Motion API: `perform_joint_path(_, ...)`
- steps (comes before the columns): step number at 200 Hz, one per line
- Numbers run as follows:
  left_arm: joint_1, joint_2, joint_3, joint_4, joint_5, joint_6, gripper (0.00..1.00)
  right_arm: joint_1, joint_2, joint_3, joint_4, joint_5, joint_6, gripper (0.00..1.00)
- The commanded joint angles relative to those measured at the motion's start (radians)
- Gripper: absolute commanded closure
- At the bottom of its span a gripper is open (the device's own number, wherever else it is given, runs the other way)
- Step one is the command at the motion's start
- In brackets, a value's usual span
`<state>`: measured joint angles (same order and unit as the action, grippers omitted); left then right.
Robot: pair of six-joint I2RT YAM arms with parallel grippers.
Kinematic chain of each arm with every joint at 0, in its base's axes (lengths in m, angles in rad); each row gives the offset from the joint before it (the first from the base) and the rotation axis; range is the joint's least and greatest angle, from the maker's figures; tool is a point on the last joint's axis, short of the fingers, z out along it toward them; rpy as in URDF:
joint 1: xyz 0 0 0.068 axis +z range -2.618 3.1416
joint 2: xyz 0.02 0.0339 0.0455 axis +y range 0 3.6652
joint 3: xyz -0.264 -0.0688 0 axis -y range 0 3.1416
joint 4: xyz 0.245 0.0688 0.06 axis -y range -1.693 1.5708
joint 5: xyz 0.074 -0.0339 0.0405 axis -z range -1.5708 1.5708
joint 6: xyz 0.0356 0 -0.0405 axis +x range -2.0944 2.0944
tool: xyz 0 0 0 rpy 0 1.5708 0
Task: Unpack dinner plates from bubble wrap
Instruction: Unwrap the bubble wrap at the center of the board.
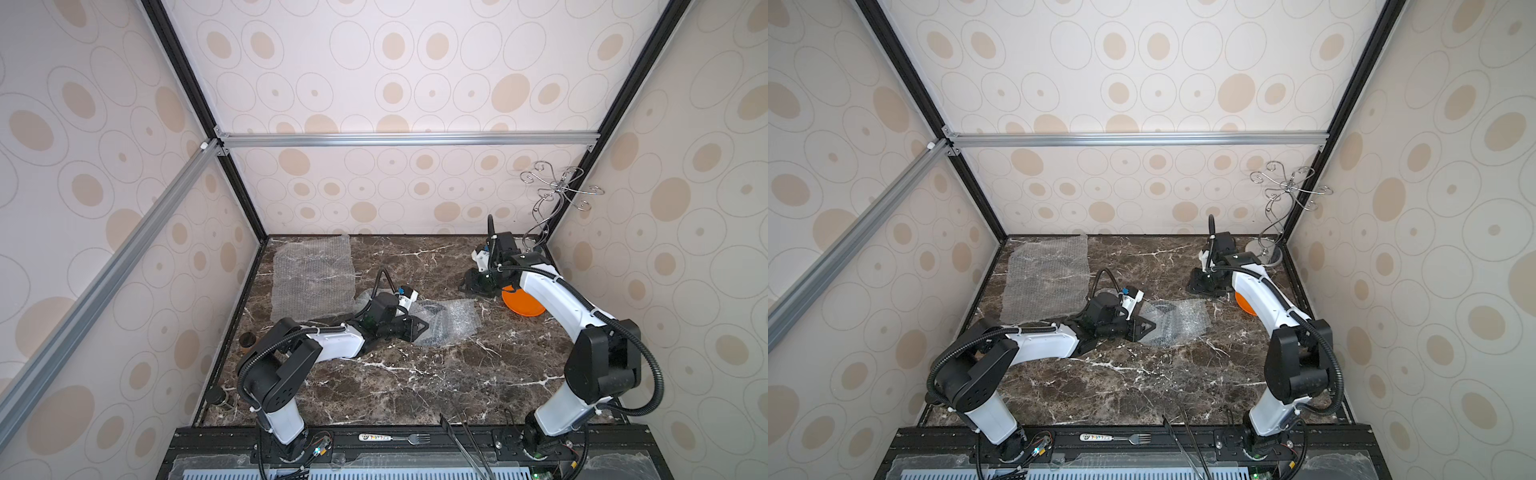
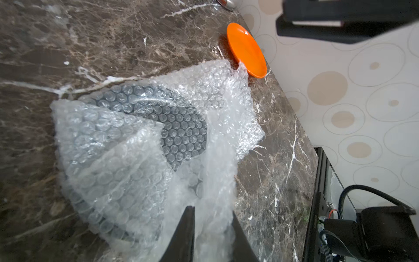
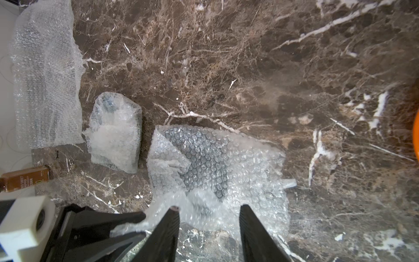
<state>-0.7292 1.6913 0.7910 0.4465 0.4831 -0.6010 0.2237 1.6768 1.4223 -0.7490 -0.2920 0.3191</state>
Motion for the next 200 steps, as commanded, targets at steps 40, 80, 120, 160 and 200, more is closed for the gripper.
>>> perform_joint_path(40, -0.035, -0.078, -0.067, 0.064, 0.043, 0.003, 0.68, 0.039, 0.102, 0.111, -0.062, 0.002, -0.037, 0.54)
perform_joint_path(80, -0.048, -0.128, -0.139, 0.092, 0.057, -0.046, 0.51, 0.091, 0.092, 0.052, -0.052, 0.009, -0.031, 0.54)
perform_joint_path(120, -0.056, -0.219, -0.187, 0.104, 0.045, -0.111, 0.16, 0.158, 0.029, -0.077, -0.044, 0.014, -0.023, 0.54)
perform_joint_path(160, -0.056, -0.281, -0.183, 0.035, -0.052, -0.103, 0.00, 0.218, -0.055, -0.233, -0.007, 0.013, 0.017, 0.54)
perform_joint_path(200, -0.055, -0.270, -0.183, 0.074, -0.077, -0.146, 0.00, 0.273, -0.117, -0.386, 0.065, -0.013, 0.083, 0.55)
